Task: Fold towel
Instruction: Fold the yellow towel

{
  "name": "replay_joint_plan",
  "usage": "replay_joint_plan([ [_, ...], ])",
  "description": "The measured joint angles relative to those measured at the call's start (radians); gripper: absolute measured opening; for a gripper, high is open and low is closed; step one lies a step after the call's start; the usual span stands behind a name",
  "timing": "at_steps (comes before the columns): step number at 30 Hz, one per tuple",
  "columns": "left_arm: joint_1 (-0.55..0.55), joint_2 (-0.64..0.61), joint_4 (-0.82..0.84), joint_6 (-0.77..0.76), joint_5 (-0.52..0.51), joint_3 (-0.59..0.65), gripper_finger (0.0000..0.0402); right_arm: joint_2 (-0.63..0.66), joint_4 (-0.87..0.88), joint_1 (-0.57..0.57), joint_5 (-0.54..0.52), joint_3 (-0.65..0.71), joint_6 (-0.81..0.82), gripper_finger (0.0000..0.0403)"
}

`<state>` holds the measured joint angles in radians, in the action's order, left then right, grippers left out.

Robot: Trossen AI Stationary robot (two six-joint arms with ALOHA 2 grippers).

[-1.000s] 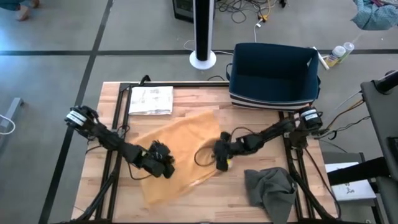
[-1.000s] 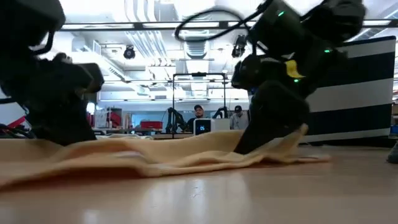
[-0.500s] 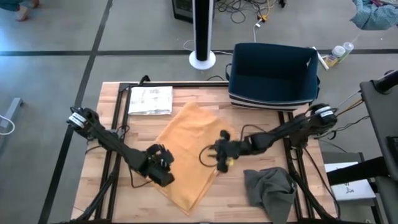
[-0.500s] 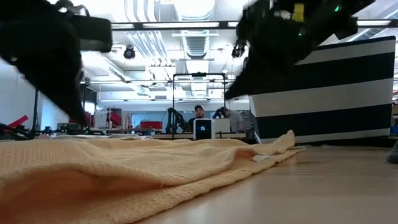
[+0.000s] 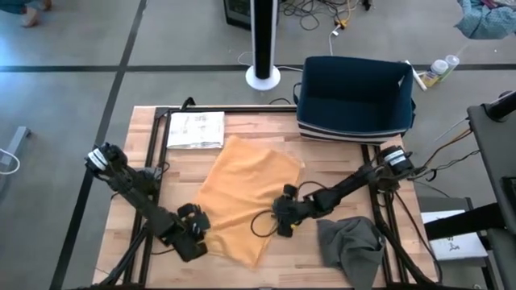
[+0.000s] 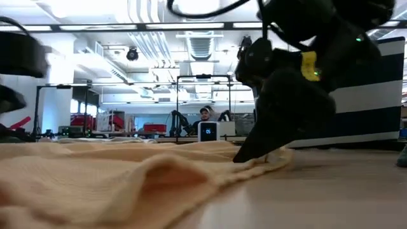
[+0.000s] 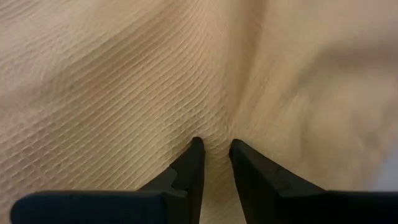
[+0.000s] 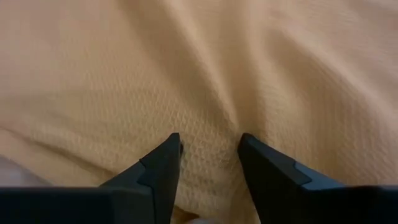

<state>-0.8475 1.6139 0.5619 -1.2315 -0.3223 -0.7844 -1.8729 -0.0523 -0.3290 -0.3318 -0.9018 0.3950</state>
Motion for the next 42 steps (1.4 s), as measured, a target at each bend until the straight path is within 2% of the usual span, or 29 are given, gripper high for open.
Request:
replay_joint_plan([
  [2, -0.033, -0.010, 0.009, -0.018, -0.016, -0.010, 0.0076, 0.025, 0.044, 0.025, -0.044, 0.006, -0.050, 0.0167],
  [4, -0.039, -0.024, 0.020, -0.020, -0.038, -0.026, 0.0076, 0.057, 0.059, 0.045, -0.043, 0.008, -0.095, 0.0164],
  [9, -0.037, -0.029, 0.005, 0.013, -0.126, -0.075, 0.0076, 0.109, -0.035, 0.004, -0.014, -0.010, -0.132, 0.0157],
  [13, -0.032, -0.017, -0.159, 0.129, -0.197, -0.085, 0.0076, 0.100, -0.100, -0.090, 0.002, -0.012, -0.099, 0.0157],
  [16, -0.025, 0.021, -0.344, 0.227, -0.242, -0.084, 0.0076, 0.099, -0.115, -0.177, 0.002, -0.012, -0.048, 0.0162],
  [20, -0.004, 0.118, -0.567, 0.323, -0.269, -0.103, 0.0076, 0.100, -0.114, -0.272, -0.006, -0.022, -0.029, 0.0164],
  [22, 0.007, 0.189, -0.612, 0.352, -0.271, -0.159, 0.0076, 0.093, -0.118, -0.300, -0.010, -0.040, -0.048, 0.0161],
  [29, 0.015, 0.421, -0.564, 0.375, -0.318, -0.413, 0.0076, 0.010, -0.074, -0.334, -0.042, -0.097, -0.213, 0.0165],
  [33, 0.015, 0.504, -0.555, 0.332, -0.315, -0.504, 0.0076, -0.041, -0.074, -0.334, -0.035, -0.137, -0.320, 0.0179],
  [37, 0.025, 0.579, -0.553, 0.294, -0.313, -0.547, 0.0076, -0.091, -0.076, -0.325, -0.013, -0.185, -0.418, 0.0190],
  [42, 0.032, 0.613, -0.574, 0.207, -0.340, -0.547, 0.0076, -0.141, 0.007, -0.326, 0.009, -0.237, -0.441, 0.0199],
])
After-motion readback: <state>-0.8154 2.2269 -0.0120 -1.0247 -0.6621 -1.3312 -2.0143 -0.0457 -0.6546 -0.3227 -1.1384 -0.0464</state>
